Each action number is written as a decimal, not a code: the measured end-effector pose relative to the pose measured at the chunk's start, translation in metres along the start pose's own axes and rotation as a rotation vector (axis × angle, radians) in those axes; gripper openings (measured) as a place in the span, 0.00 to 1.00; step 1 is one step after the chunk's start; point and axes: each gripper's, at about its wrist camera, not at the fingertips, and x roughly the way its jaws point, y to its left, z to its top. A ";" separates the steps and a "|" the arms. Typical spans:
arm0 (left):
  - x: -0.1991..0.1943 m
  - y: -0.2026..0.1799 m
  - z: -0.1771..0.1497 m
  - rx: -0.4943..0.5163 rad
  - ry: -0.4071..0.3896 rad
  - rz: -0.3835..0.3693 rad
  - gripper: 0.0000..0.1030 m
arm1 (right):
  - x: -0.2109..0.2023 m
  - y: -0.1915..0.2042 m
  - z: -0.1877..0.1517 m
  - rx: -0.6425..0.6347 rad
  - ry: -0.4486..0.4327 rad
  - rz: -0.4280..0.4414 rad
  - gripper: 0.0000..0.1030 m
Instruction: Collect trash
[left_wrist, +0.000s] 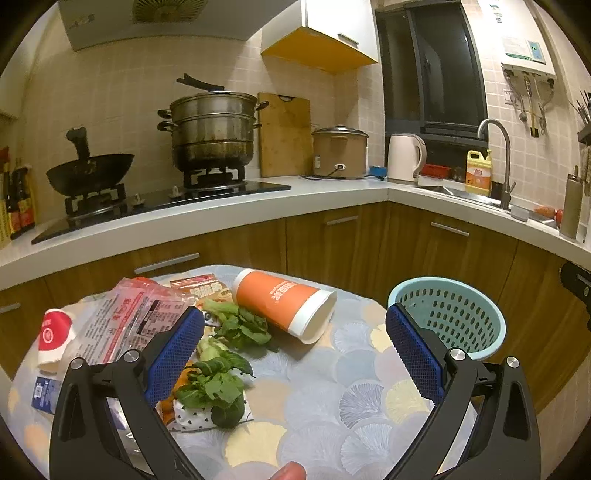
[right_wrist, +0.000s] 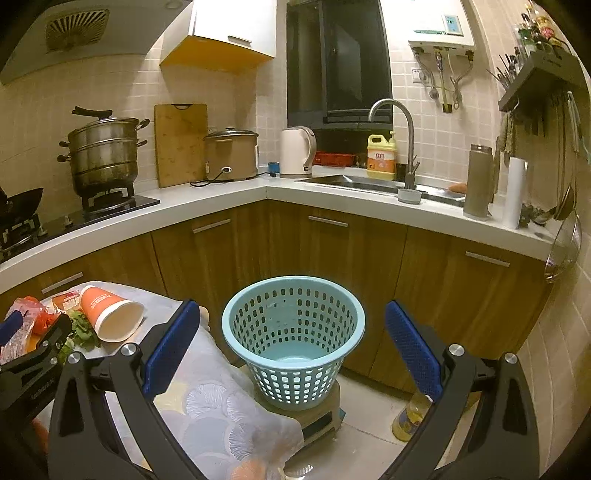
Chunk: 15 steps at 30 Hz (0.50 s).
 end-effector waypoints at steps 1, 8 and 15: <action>0.000 0.000 0.000 -0.001 -0.001 0.002 0.93 | -0.001 0.001 0.000 -0.003 -0.003 0.002 0.93; -0.001 0.000 0.001 0.007 -0.007 0.007 0.93 | -0.006 0.003 0.001 -0.006 -0.014 0.017 0.93; -0.004 -0.002 0.001 0.013 -0.012 0.006 0.93 | -0.010 0.002 0.003 0.005 -0.031 0.007 0.93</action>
